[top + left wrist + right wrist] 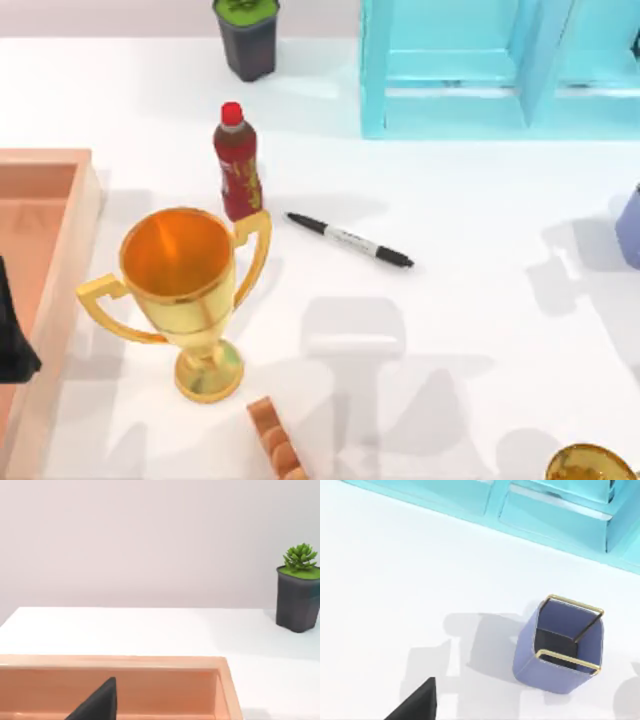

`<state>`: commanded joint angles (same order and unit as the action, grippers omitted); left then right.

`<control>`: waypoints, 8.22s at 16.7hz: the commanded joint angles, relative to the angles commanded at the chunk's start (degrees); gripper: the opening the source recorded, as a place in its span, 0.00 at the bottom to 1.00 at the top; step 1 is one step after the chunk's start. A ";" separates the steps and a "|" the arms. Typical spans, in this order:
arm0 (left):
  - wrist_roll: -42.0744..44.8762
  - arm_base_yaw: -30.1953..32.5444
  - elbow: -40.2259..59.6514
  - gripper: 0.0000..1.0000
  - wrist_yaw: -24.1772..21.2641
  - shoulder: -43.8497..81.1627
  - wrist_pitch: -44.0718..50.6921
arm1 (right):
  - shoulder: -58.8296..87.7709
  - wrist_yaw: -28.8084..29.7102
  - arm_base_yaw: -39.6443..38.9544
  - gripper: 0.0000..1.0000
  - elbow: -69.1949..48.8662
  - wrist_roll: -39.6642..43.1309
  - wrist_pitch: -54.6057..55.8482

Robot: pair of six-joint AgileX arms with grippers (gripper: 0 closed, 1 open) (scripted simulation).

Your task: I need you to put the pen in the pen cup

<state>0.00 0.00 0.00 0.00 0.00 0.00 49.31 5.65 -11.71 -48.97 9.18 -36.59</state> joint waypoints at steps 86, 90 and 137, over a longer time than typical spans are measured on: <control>0.00 0.00 0.00 1.00 0.00 0.00 0.00 | 63.86 -6.90 -34.62 0.00 -54.84 3.61 -39.80; 0.00 0.00 0.00 1.00 0.00 0.00 0.00 | 63.89 -6.78 -35.20 0.00 -55.03 3.22 -38.77; 0.00 0.00 0.00 1.00 0.00 0.00 0.00 | 65.78 -96.23 43.65 0.00 -31.69 101.71 -31.65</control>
<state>0.00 0.00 0.00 0.00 0.00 0.00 115.09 -90.58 31.94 -80.66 110.89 -68.24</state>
